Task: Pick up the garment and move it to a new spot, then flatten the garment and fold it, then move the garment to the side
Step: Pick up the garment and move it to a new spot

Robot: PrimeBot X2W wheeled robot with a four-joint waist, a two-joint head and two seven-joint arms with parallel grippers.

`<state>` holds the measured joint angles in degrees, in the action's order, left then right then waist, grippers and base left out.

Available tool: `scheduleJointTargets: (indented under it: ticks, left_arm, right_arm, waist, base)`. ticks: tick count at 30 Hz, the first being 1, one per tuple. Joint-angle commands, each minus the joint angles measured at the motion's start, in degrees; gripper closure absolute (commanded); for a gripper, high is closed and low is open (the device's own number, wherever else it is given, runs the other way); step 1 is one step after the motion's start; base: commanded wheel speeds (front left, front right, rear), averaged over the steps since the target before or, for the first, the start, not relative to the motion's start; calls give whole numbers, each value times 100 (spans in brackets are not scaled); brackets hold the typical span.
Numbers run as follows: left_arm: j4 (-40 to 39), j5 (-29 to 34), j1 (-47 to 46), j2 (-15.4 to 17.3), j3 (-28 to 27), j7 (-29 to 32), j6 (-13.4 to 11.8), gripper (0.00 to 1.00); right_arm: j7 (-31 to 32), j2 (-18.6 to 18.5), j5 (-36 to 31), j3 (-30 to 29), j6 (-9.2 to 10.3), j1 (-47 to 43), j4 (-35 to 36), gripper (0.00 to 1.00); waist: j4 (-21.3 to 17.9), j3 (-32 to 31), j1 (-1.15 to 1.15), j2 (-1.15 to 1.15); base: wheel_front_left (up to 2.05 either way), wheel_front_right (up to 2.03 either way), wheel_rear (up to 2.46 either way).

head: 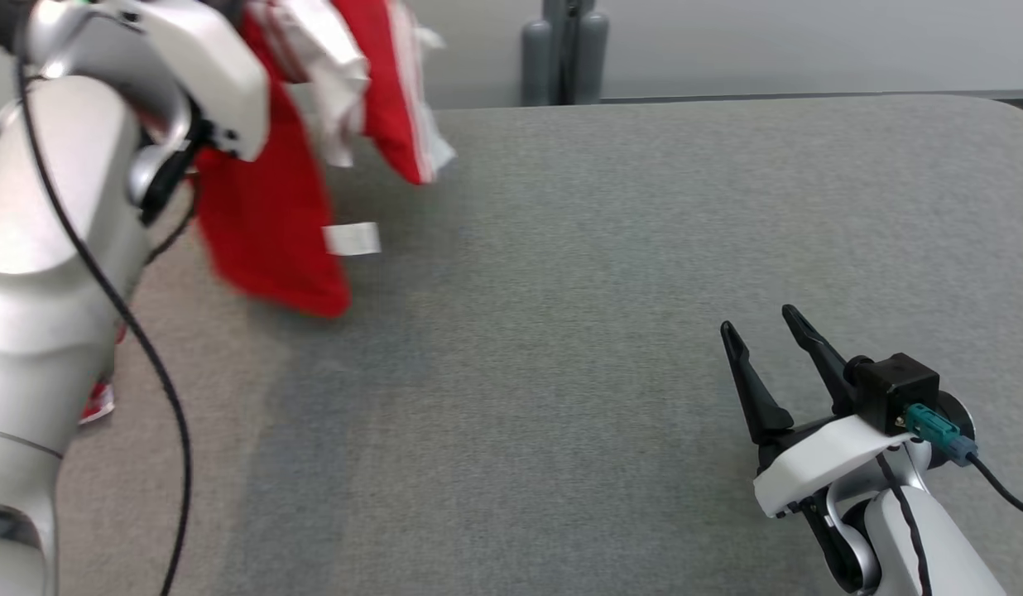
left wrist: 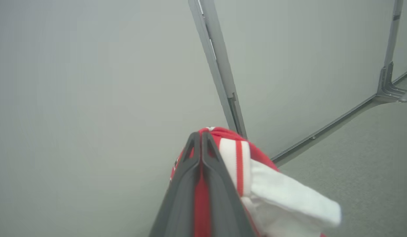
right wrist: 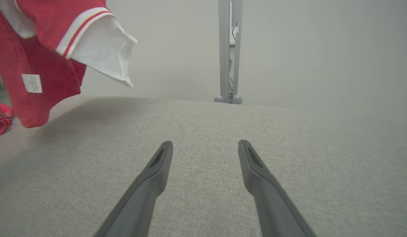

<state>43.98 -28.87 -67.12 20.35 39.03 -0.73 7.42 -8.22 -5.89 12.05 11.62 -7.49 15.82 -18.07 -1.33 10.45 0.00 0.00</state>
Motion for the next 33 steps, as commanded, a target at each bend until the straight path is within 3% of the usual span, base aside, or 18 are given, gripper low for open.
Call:
scheduleJointTargets:
  ticks: [1, 8, 15, 21, 33]
  left_arm:
    - [-288, -138, 18, -45, 186, 23, -2, 100]
    - [-1416, -588, 225, -277, 999, 209, -1, 100]
    - [-1693, -822, 690, -429, 1470, 223, -2, 100]
    - [-1315, -746, 1176, -375, 1714, 15, -24, 100]
    - [-408, -838, 2346, -304, 1983, -491, -123, 100]
  right_arm:
    - [-86, 17, 25, -24, 0, -3, -46, 0]
    - [-264, 126, 59, -49, 0, 84, -242, 0]
    - [-395, 191, 103, -67, 0, 112, -427, 0]
    - [-476, 218, 78, -133, 0, 110, -517, 0]
    - [-431, 225, 131, -37, 0, 17, -594, 0]
  waist:
    - [-234, -27, 0, 0]
    - [-840, 27, 0, 0]
    - [-1211, 81, 0, 0]
    - [-1174, 92, 0, 0]
    - [-743, -119, 0, 0]
  base:
    - [0, 0, 0]
    - [0, 0, 0]
    - [0, 0, 0]
    - [0, 0, 0]
    - [0, 0, 0]
